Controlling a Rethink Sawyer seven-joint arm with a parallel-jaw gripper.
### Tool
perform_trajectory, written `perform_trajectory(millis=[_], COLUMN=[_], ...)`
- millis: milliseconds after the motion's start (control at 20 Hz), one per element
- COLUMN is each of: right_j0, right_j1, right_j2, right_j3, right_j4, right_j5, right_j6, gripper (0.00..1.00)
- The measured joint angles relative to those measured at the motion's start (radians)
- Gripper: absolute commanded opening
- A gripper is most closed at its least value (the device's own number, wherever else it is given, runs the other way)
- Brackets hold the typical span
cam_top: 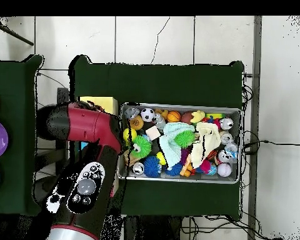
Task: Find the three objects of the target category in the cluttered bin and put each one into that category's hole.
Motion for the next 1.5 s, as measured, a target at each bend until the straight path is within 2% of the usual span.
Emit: perform_trajectory(millis=[300, 350, 650, 1500], right_j0=[-0.014, -0.019, -0.019, 0.032], right_j1=[0.000, 0.003, 0.013, 0.003], right_j2=[0.000, -0.001, -0.021, -0.149], right_j3=[-0.013, -0.026, -0.058, -0.130], right_j4=[0.000, -0.001, -0.003, -0.011], right_j5=[0.000, 0.001, 0.016, 0.193], right_j6=[0.000, 0.000, 0.000, 0.000], gripper=[0.00, 1.00, 1.00, 1.00])
